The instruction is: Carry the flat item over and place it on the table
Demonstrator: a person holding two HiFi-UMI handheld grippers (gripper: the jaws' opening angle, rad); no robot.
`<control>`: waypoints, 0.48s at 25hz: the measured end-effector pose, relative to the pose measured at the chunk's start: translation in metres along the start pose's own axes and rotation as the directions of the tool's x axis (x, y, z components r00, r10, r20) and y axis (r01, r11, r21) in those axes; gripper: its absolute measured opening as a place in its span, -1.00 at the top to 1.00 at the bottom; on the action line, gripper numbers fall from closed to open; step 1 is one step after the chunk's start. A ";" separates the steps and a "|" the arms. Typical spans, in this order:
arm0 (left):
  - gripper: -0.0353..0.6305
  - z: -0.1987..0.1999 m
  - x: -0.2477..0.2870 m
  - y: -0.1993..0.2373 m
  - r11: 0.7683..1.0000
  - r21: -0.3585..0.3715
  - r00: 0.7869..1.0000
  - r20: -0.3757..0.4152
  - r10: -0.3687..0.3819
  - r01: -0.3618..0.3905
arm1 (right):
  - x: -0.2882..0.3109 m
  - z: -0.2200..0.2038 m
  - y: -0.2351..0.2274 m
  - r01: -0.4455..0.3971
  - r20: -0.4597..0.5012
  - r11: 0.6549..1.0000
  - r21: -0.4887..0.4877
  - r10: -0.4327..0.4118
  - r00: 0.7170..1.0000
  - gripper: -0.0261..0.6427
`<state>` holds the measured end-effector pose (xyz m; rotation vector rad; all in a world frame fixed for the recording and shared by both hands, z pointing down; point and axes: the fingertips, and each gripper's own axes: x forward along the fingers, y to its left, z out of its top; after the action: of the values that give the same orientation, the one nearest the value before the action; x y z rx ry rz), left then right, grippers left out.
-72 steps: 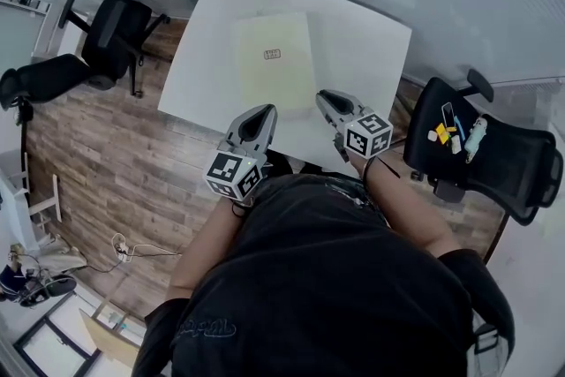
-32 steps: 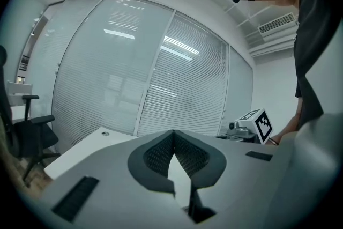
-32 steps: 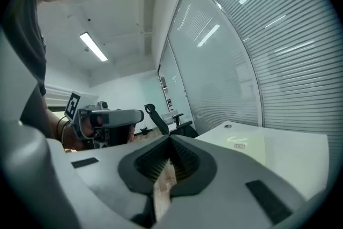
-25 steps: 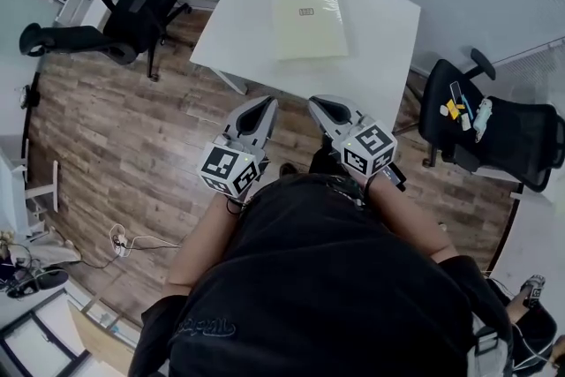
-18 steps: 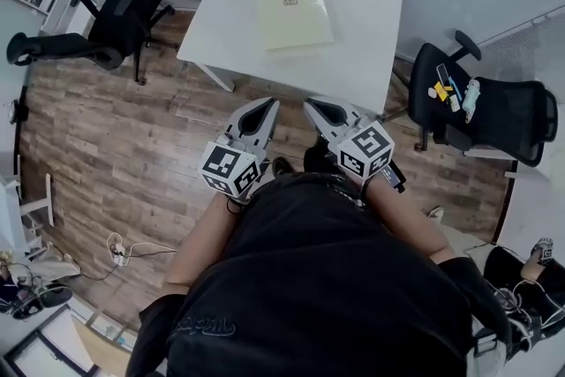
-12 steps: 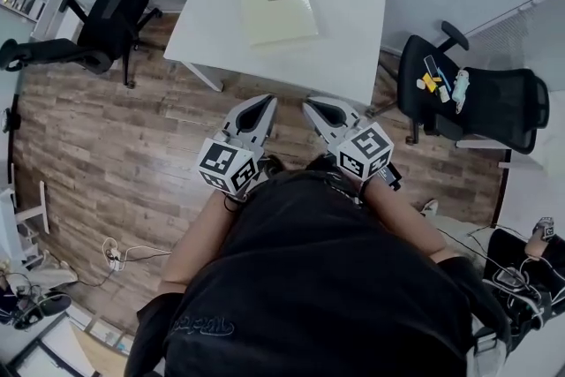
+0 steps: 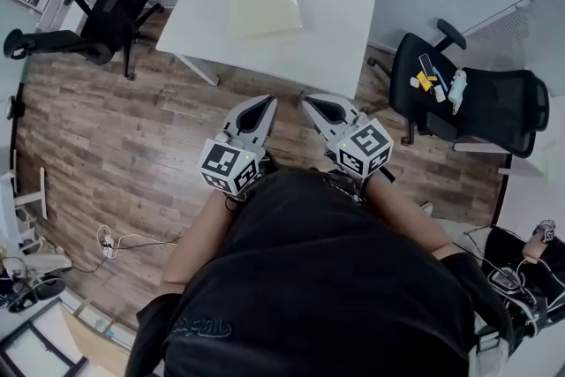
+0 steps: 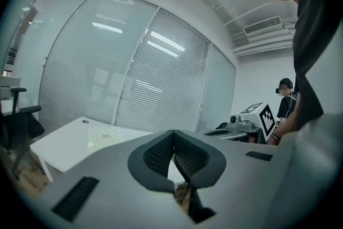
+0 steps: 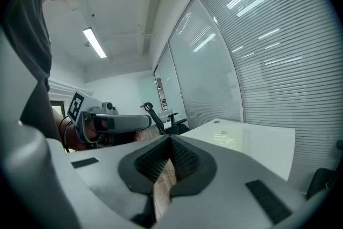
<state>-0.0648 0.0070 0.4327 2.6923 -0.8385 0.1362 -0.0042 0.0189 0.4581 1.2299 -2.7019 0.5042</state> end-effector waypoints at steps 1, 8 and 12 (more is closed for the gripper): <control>0.85 -0.002 0.004 -0.007 1.000 -0.006 1.000 -0.002 -0.002 0.002 | -0.006 -0.001 -0.003 -0.005 0.002 1.000 0.002 0.005 1.000 0.86; 0.85 -0.014 0.010 -0.056 1.000 0.006 1.000 -0.001 0.024 -0.024 | -0.049 -0.012 -0.006 -0.052 0.004 0.998 -0.022 0.052 0.999 0.86; 0.85 -0.027 0.008 -0.082 0.999 0.006 0.999 -0.009 0.034 -0.034 | -0.072 -0.020 0.003 -0.079 0.006 0.997 -0.027 0.079 0.997 0.86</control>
<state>-0.0117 0.0756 0.4376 2.6820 -0.8832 0.1585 0.0404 0.0785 0.4575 1.1242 -2.7626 0.4722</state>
